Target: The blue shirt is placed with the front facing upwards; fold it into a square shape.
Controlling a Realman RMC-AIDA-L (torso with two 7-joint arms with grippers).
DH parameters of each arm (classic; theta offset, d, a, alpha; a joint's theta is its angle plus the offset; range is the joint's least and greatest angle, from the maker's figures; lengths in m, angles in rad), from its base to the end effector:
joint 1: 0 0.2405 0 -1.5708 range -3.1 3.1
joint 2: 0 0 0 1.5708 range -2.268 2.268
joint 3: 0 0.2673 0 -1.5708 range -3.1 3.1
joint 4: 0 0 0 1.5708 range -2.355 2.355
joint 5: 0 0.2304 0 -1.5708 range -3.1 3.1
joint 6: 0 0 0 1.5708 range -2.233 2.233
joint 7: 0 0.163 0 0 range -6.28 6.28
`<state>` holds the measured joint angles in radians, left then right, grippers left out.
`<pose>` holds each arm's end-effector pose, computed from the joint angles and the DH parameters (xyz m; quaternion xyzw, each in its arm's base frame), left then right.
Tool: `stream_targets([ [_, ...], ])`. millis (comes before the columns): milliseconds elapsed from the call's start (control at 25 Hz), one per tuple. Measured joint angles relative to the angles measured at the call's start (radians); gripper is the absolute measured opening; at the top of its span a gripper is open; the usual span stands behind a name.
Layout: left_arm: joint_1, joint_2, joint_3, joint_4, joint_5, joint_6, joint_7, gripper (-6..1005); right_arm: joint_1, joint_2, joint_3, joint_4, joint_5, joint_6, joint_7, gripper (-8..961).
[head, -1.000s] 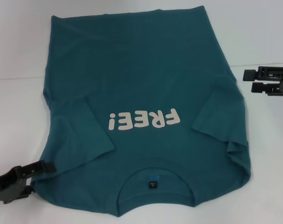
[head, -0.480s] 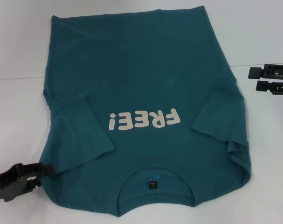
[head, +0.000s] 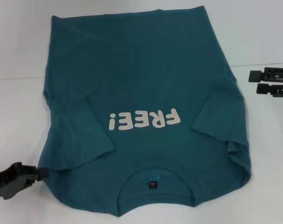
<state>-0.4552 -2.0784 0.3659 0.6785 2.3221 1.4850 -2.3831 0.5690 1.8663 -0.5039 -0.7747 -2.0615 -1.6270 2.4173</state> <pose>-0.3633 0.3279 0.0019 -0.6404 -0.7195 -0.2425 0.1155 0.2968 0.3963 0.1184 -0.7426 0.5927 0.2842 0.1284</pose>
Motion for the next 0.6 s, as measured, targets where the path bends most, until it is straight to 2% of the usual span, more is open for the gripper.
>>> stream_targets([
  [120, -0.003, 0.004, -0.007, -0.002, -0.017, 0.026, 0.022, 147, -0.002, -0.016, -0.015, 0.007, -0.008, -0.018, -0.002, 776],
  [320, -0.01, 0.007, -0.009, 0.001, -0.028, 0.04, 0.029, 42, -0.003, -0.068, -0.03, 0.008, -0.119, -0.061, -0.005, 775],
  [600, -0.021, 0.008, -0.009, 0.002, -0.029, 0.03, 0.029, 30, -0.02, -0.118, -0.019, 0.001, -0.222, -0.12, 0.006, 776],
])
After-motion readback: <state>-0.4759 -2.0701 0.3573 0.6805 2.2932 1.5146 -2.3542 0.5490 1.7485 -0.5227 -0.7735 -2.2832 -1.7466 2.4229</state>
